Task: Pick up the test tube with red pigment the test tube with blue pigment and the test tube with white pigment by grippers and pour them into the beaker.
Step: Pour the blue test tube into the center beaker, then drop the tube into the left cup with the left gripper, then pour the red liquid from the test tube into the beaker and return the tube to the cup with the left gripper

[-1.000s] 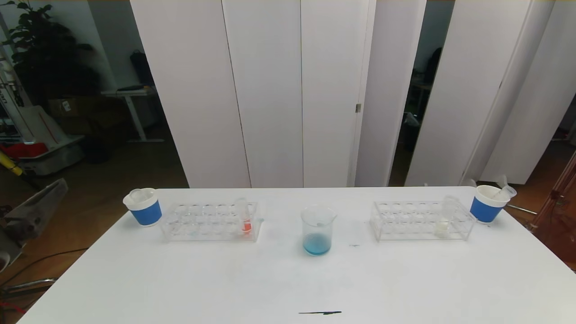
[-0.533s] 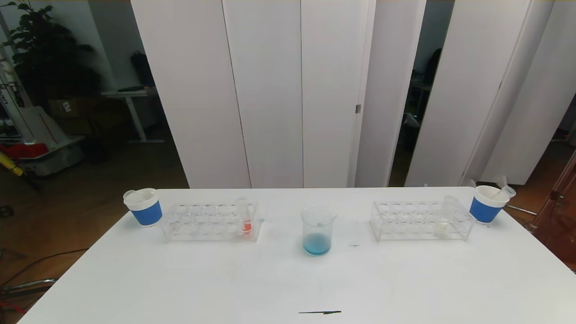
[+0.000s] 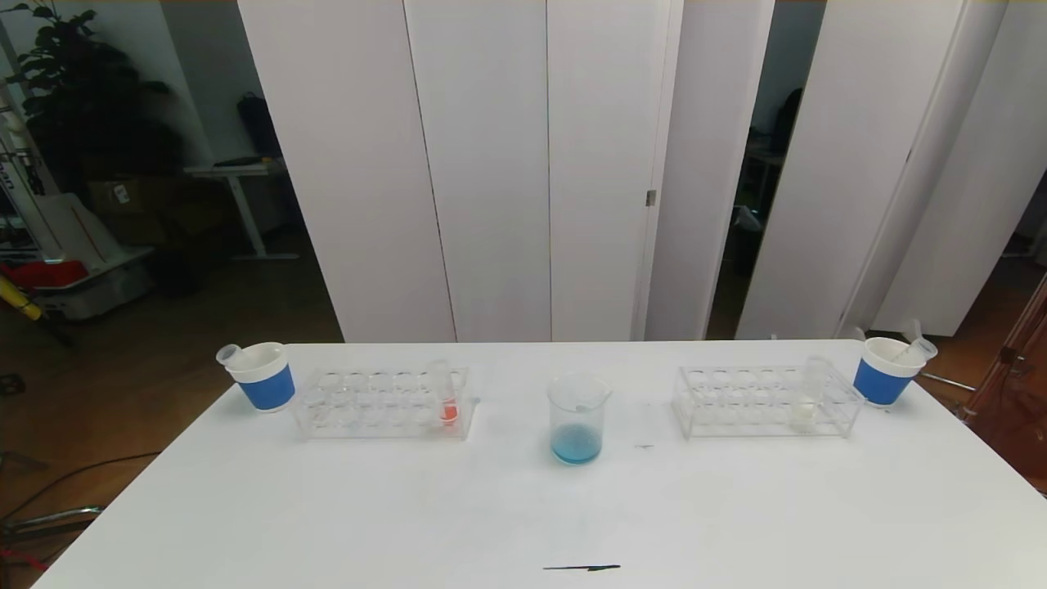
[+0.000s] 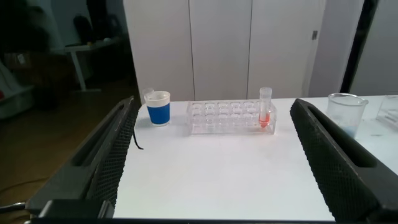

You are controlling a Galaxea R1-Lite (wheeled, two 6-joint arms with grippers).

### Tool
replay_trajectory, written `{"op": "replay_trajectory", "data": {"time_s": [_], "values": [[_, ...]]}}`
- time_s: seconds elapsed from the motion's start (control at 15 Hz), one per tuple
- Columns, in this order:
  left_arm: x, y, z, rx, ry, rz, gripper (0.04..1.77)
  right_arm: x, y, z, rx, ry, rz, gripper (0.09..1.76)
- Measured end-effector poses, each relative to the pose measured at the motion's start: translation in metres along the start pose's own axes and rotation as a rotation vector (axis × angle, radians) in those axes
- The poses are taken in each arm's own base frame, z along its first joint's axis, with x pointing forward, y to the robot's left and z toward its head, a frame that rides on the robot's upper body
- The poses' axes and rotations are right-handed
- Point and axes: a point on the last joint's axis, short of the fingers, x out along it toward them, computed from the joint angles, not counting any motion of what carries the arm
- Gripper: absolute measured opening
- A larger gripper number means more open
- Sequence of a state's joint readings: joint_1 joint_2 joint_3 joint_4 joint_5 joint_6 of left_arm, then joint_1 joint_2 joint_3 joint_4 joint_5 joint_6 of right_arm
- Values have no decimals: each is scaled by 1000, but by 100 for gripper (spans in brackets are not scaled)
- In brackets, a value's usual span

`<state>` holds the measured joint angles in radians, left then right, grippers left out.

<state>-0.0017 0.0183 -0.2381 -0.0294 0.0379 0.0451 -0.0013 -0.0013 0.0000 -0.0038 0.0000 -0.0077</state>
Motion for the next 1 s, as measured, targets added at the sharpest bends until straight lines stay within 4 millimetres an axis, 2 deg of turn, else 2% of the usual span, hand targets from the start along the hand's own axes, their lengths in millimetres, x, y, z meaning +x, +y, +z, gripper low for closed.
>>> {"op": "replay_trajectory", "data": {"time_s": [0.27,0.4,0.53,1.0], "values": [[7,-3,-34,26,-5,-69,175,0,0,0,0,0,0,175],[8,-4,-56,45,123,-82,175,0,0,0,0,0,-1,175],[6,-5,-70,47,238,-85,175,0,0,0,0,0,-1,175],[6,-5,-71,33,245,-84,175,0,0,0,1,0,0,175]]}}
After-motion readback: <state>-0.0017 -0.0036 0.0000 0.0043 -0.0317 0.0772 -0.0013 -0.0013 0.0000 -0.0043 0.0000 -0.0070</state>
